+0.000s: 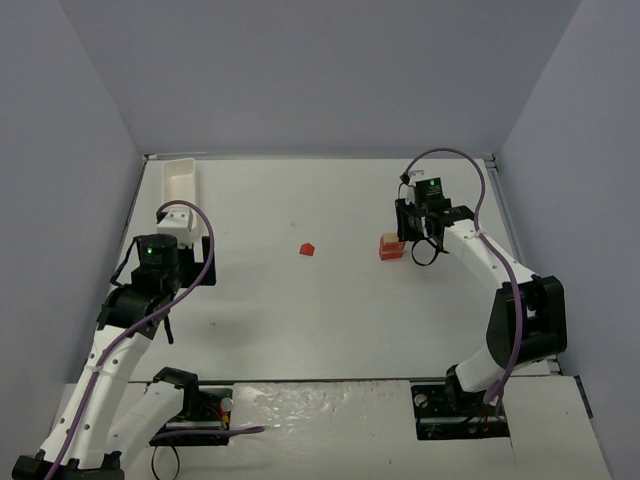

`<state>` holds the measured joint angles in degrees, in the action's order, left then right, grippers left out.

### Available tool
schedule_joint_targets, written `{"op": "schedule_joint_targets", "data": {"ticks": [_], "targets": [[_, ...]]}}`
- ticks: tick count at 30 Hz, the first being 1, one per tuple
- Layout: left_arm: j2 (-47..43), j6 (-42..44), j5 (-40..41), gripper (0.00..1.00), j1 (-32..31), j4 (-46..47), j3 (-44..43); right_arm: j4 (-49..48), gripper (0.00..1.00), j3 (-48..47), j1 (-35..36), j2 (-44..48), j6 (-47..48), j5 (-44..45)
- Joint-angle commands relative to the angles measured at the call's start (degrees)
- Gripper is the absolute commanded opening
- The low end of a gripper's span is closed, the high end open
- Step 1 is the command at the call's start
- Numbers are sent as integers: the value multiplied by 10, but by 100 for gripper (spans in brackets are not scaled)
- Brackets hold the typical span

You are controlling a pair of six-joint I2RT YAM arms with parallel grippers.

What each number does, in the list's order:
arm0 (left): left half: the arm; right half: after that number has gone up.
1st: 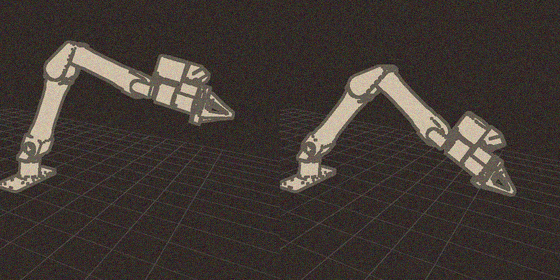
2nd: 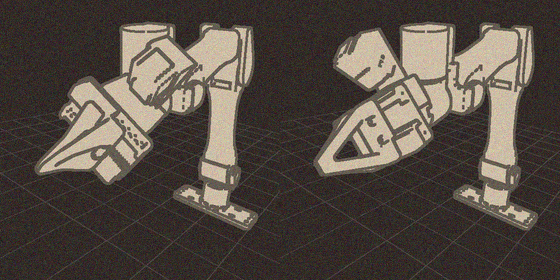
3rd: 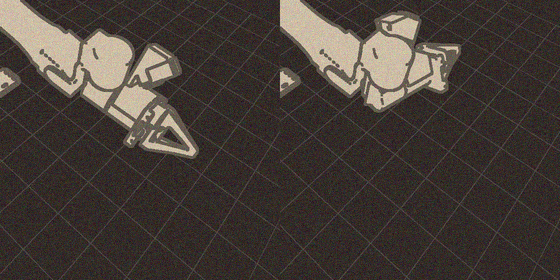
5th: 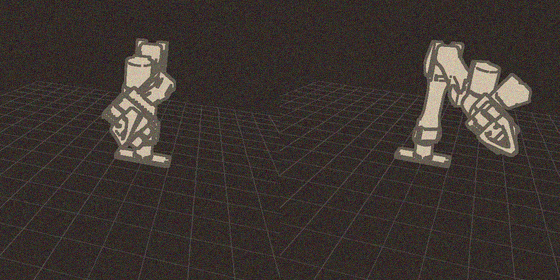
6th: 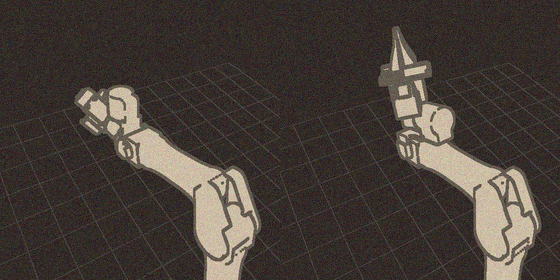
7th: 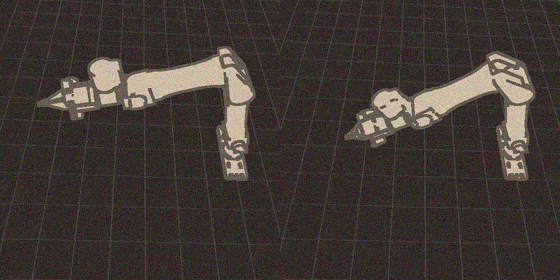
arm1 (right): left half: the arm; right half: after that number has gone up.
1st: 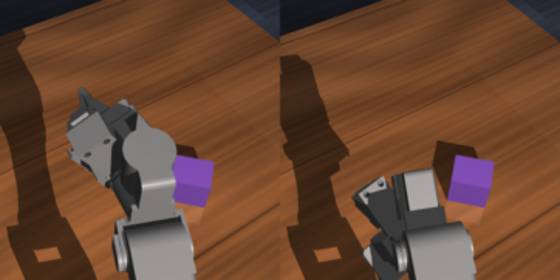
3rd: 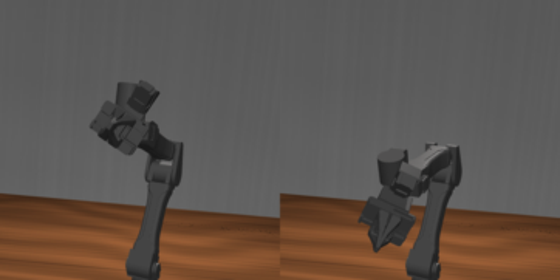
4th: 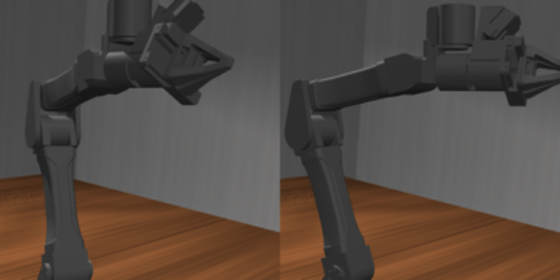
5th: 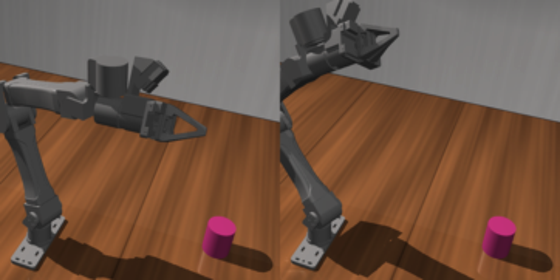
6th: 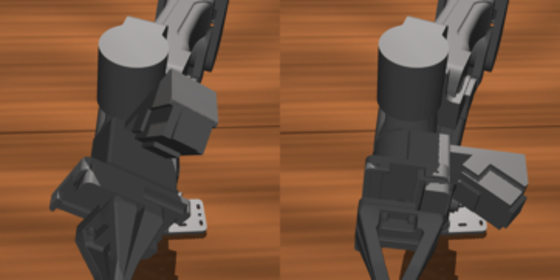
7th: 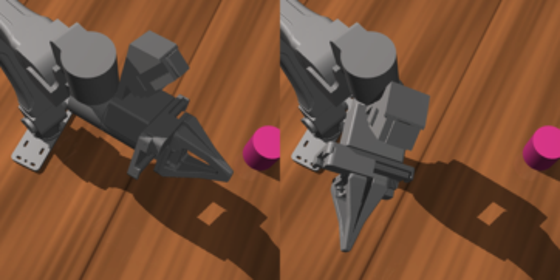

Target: Build the wood block tower

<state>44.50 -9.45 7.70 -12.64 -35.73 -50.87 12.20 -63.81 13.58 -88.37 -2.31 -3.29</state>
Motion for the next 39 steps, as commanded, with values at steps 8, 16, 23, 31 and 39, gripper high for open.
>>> {"op": "schedule_joint_targets", "data": {"ticks": [8, 16, 23, 31, 39], "targets": [[4, 0, -3, 95, 2, 29, -10, -31, 6, -26, 9, -5, -7, 4], [5, 1, -3, 95, 1, 29, -11, -35, 8, -29, 13, -7, -11, 10], [7, 1, -4, 95, 2, 29, -11, -35, 11, -27, 13, -12, -15, 11], [9, 1, -5, 95, 2, 29, -11, -37, 14, -26, 13, -16, -19, 11], [9, 1, -5, 95, 2, 29, -12, -39, 21, -25, 12, -15, -19, 13]]}}
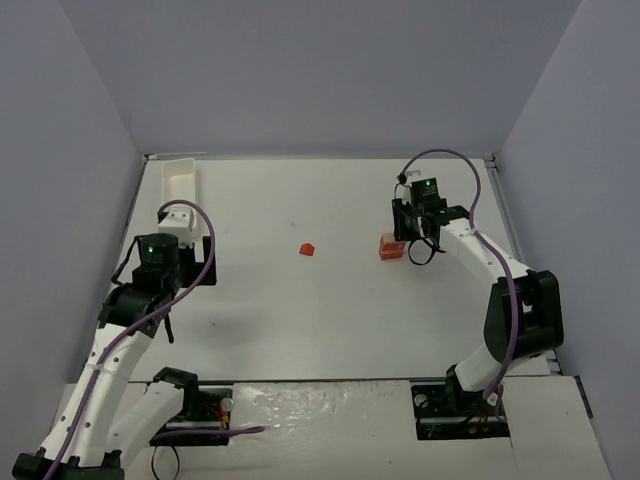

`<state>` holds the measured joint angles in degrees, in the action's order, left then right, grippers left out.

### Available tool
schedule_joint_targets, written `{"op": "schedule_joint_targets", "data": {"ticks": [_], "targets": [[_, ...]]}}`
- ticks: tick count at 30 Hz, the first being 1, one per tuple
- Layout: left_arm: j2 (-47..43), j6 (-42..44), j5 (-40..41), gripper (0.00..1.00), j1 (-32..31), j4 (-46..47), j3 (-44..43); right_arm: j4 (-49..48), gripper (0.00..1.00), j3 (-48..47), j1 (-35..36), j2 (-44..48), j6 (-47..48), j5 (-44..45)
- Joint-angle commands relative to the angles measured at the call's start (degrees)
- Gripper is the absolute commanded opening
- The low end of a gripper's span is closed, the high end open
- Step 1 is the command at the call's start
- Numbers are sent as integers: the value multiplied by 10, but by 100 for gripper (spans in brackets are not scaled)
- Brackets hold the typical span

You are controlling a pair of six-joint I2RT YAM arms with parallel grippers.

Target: Build the wood block tower

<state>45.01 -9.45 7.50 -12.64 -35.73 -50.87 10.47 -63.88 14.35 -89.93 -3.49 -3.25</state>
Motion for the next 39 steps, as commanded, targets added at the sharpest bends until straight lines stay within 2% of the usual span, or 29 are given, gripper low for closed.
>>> {"op": "schedule_joint_targets", "data": {"ticks": [1, 21, 37, 39], "targets": [[4, 1, -3, 95, 1, 29, -12, -22, 22, -24, 5, 0, -8, 12], [2, 1, -4, 95, 1, 29, -11, -28, 36, -18, 5, -1, -12, 15], [3, 1, -5, 95, 1, 29, -11, -28, 38, -17, 5, 19, -15, 15], [5, 1, -7, 95, 2, 30, -11, -28, 44, -20, 5, 35, -18, 15]]}}
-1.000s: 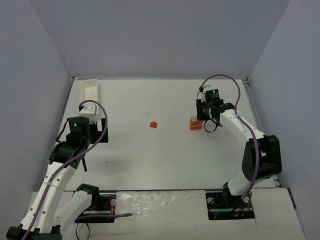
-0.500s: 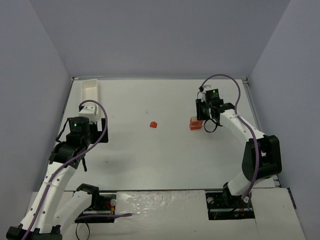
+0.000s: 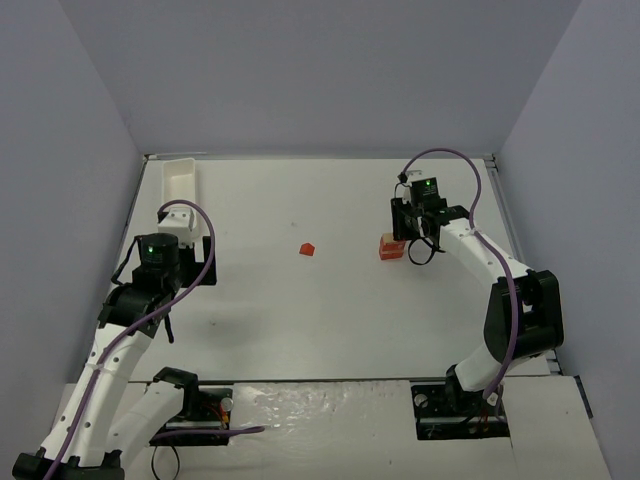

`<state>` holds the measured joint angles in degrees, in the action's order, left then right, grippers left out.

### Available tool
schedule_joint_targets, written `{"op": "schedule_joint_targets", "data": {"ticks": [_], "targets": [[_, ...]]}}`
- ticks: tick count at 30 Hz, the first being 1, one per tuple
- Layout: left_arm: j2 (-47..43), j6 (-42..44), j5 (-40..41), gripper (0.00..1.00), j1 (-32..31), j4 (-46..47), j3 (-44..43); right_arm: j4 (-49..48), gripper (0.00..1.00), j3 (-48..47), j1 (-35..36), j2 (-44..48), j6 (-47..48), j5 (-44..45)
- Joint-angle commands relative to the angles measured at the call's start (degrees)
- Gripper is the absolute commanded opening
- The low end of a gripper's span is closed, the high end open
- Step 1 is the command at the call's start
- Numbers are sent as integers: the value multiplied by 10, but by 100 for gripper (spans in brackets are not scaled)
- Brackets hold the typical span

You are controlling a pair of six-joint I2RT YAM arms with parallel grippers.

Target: Build the wood block tower

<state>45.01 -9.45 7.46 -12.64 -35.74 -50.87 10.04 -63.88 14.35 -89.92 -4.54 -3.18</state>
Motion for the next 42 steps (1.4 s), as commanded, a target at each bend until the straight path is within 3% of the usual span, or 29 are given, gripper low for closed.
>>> {"op": "schedule_joint_targets", "data": {"ticks": [1, 5, 9, 12, 18, 22, 29, 42], "targets": [[6, 1, -8, 95, 2, 30, -11, -23, 48, -22, 4, 44, -8, 14], [19, -7, -52, 95, 1, 38, -8, -20, 61, -31, 3, 93, -12, 22], [64, -35, -137, 95, -3, 47, -27, -19, 66, -28, 3, 156, -20, 46], [122, -48, -171, 95, -42, 57, -47, -20, 67, -11, 3, 211, -31, 67], [291, -69, -140, 94, -151, 93, -136, -20, 68, 47, 2, 297, -60, 91], [416, -112, -128, 92, -180, 118, -208, -21, 68, 85, 2, 337, -74, 93], [613, -195, -96, 74, -199, 117, -356, -21, 68, 137, 2, 383, -88, 85], [725, -414, 36, 73, -210, 96, -429, -36, 68, 176, 2, 384, -87, 82]]}}
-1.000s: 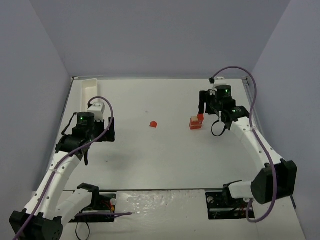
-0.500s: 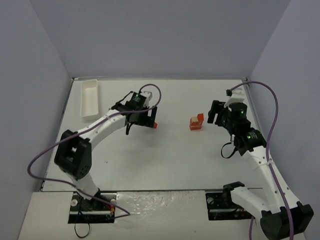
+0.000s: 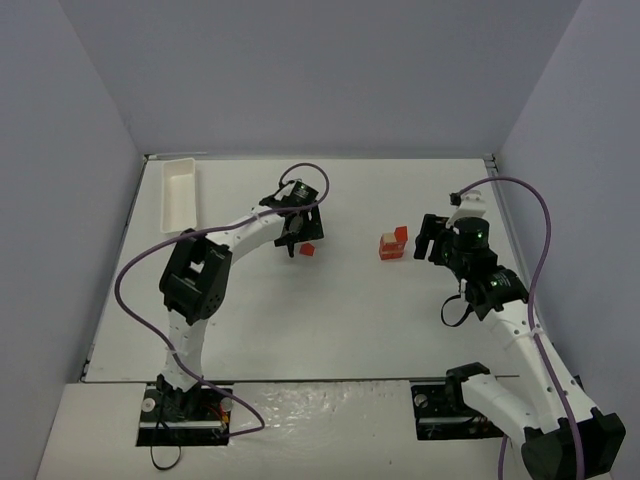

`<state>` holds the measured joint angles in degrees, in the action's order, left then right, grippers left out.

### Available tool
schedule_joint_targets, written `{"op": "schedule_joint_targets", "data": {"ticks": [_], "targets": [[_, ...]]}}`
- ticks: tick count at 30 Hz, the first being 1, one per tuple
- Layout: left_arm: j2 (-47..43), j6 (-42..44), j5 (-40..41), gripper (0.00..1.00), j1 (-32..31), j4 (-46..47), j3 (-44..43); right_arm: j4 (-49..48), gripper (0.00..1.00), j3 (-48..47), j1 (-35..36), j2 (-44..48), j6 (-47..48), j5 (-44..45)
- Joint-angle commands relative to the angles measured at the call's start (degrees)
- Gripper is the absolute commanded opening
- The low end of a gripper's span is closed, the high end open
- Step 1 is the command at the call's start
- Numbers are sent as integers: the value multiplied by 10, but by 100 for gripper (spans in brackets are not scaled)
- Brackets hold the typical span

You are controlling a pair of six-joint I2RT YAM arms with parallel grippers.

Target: Build the wood block tower

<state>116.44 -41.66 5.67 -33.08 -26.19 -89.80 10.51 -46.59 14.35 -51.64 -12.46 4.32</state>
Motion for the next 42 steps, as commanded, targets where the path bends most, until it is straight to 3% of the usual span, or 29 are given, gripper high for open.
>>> {"op": "schedule_joint_targets", "data": {"ticks": [1, 10, 15, 18, 36, 42], "targets": [[18, -101, 63, 73, -7, -4, -45, -42, 68, 5, 2, 2, -8, 7], [79, -125, 104, 71, -6, -58, -100, -45, 68, 15, 2, 0, -12, 3], [71, -115, 103, 55, -9, -72, -79, -46, 68, 14, 2, 5, -12, 5], [56, -116, 97, 50, -14, -71, -49, -46, 68, 12, 2, 5, -11, 7], [-34, -49, 92, 51, -81, -67, 63, -45, 68, 18, 2, 17, -12, 7], [-82, -77, 72, 52, -88, -53, 99, -46, 68, 18, 2, 12, -13, 7]]}}
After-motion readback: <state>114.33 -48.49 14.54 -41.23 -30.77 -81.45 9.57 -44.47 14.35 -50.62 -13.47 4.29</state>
